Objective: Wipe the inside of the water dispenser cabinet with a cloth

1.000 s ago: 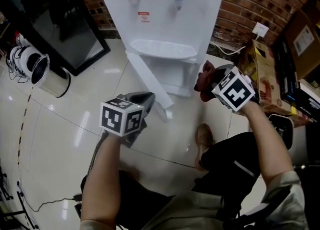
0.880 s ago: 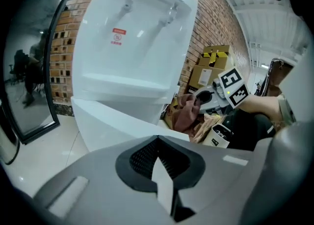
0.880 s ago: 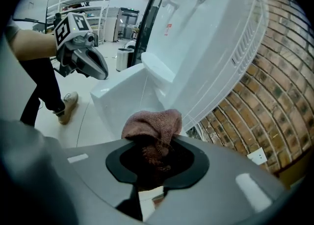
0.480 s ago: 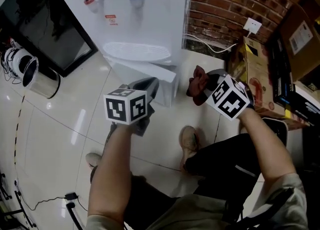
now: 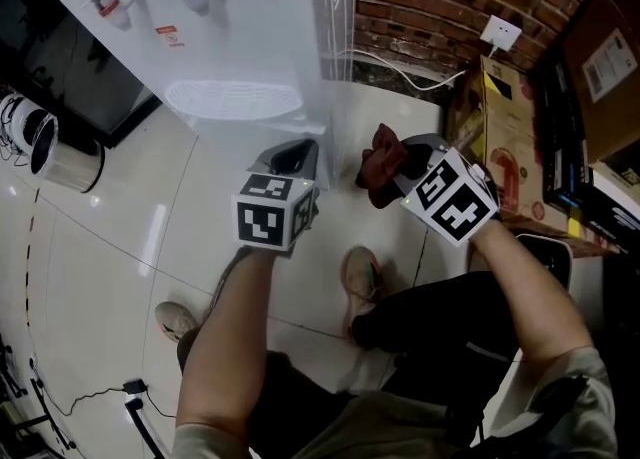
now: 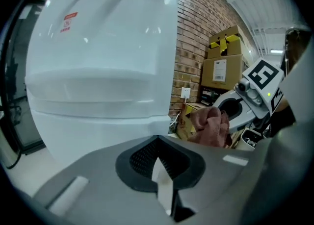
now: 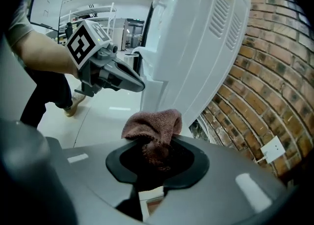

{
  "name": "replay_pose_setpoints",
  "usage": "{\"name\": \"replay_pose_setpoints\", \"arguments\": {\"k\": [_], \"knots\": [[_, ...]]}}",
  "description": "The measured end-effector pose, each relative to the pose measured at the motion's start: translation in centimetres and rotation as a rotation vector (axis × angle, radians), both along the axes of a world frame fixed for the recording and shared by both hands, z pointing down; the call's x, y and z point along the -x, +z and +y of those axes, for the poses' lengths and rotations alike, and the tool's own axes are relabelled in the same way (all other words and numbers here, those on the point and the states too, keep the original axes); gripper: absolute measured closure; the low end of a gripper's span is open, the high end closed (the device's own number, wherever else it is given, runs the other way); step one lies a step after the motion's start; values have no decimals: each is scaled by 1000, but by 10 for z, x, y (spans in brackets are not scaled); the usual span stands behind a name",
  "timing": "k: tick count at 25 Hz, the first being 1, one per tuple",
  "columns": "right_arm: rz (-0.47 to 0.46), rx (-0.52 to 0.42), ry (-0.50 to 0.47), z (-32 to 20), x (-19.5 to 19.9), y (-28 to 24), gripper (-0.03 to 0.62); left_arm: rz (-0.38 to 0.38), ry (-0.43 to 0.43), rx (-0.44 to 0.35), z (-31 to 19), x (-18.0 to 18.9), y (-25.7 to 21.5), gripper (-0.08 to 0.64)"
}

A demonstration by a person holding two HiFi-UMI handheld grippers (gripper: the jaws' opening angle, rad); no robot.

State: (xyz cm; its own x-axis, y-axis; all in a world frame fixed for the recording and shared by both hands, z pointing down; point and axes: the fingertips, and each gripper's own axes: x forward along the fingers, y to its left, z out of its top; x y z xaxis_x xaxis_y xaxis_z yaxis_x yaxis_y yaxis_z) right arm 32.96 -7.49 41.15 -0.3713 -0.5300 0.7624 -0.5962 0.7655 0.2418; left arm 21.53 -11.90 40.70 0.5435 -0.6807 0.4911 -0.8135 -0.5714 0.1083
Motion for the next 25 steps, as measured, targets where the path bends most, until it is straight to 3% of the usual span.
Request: {"name": "replay_pose_setpoints", "arguments": {"k": [5,11,15,18,25], "knots": [[-24,41,22,-6,-15,21,486,-34,-36,-49,-9,-6,-2,560],[-89,125,66,-26,0,47,486,-14,-27,-10,6,-5,-10,560],[-48,171,74,-38,3,78,486,-24,-15,-43,33,1,-36,560],[-21,196,143,-43,-6,110,485,-27,-23,-55,48,20,-45,560],[14,267,331,-38,-17,206,479,17,-142,-22,61,64,-47,560]]}}
